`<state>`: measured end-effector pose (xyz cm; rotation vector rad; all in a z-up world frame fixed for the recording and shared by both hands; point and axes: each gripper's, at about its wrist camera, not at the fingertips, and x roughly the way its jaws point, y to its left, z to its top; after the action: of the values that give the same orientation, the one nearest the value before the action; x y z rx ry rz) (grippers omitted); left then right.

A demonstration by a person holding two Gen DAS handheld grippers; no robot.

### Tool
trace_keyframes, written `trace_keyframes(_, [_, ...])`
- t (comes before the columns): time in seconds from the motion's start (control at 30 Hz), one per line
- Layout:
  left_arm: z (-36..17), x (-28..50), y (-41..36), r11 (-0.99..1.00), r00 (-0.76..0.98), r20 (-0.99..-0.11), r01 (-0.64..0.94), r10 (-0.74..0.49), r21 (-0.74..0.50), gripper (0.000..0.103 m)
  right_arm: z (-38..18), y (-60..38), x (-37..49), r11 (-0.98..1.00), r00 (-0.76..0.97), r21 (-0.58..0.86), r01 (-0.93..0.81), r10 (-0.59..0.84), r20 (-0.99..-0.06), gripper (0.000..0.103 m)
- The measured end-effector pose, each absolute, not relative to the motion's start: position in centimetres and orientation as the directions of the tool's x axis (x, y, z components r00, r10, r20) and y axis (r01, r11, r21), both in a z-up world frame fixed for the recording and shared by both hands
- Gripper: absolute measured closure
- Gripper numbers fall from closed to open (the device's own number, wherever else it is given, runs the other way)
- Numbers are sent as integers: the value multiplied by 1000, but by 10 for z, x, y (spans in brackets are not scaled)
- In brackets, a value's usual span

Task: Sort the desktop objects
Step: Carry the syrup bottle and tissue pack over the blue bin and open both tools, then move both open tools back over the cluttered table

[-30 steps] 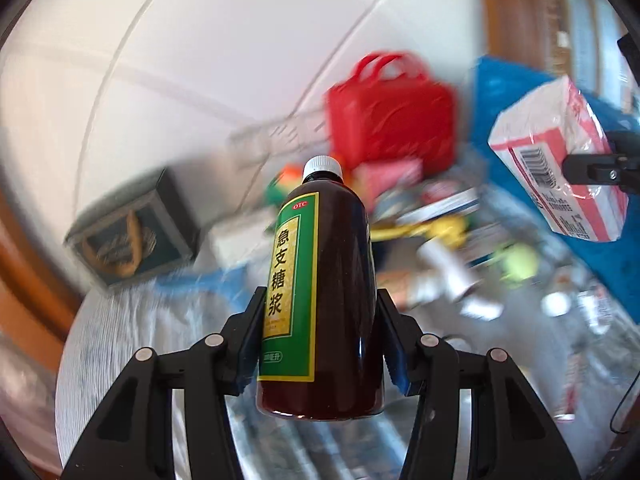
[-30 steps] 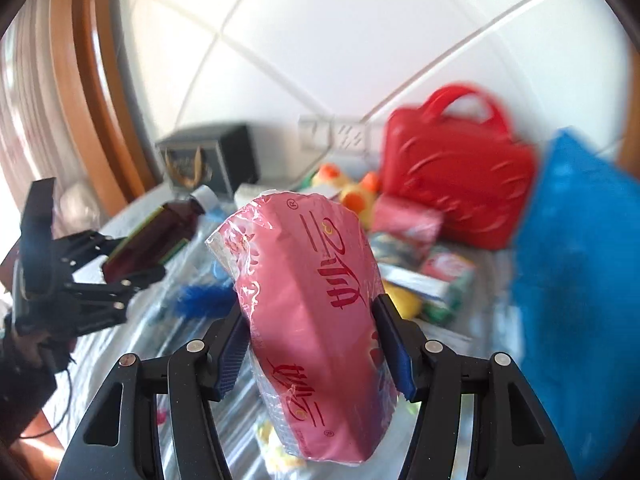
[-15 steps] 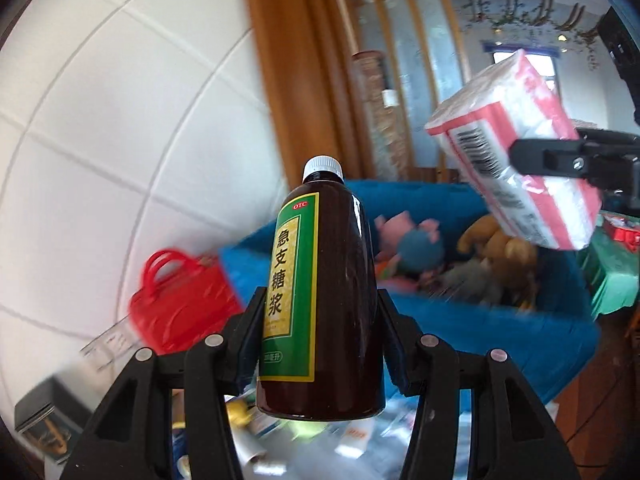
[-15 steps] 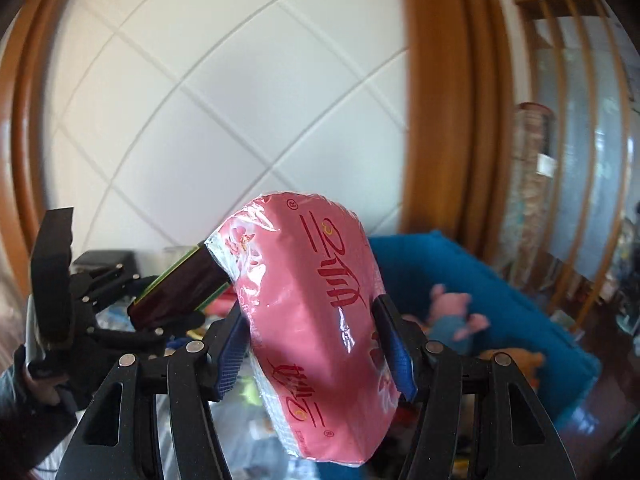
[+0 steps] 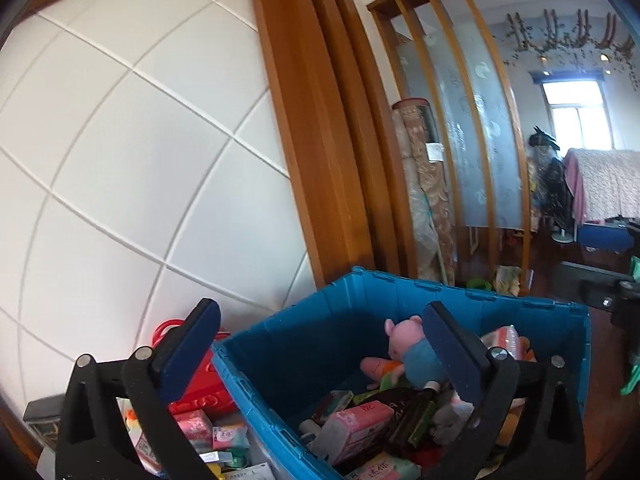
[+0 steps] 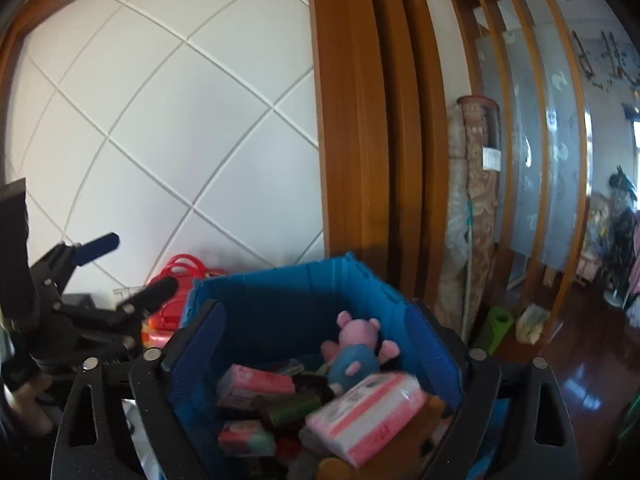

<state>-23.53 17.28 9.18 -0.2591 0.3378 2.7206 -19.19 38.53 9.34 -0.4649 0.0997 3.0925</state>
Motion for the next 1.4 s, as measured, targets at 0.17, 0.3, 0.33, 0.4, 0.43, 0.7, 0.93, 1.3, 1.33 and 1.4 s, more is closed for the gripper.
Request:
trace_keyframes(0.17, [68,-212,166,-911,-922,-262,-346,285,226,0,80,388,-161,-992,-964,124,34,-65,-257,0])
trace_keyframes(0.3, [41,-188,145,-928,-931,-285,-297,229,224,0,61,377,-137,-992,-958,125,32,-66,-280,0])
trace_keyframes(0.33, [36,-184,140,-933,-932,-287,-287,220,218,0,58,372,-130,-992,-957,124,35,-69,-282,0])
trace_keyframes(0.4, [24,-172,123,-945,-941,-283,-248,184,211,0,50,364,-118,-991,-958,122,61,-92,-272,0])
trace_keyframes(0.43, [19,-168,117,-950,-943,-287,-231,166,209,0,48,359,-110,-991,-960,113,71,-98,-262,0])
trace_keyframes(0.7, [-13,-156,85,-967,-934,-355,-134,49,219,0,30,318,-79,-991,-953,43,127,-134,-274,0])
trace_keyframes(0.93, [-30,-137,61,-964,-930,-361,-32,-68,265,0,22,306,-70,-978,-928,67,196,-208,-310,0])
trace_keyframes(1.3, [-90,-98,-42,-942,-863,-414,181,-290,282,0,-7,276,-63,-939,-868,143,311,-342,-359,0])
trace_keyframes(1.33, [-95,-95,-58,-938,-856,-412,206,-311,280,0,-8,268,-62,-938,-868,138,319,-347,-354,0])
trace_keyframes(1.4, [-100,-95,-84,-934,-842,-428,220,-327,282,0,-10,245,-68,-928,-849,137,345,-372,-375,0])
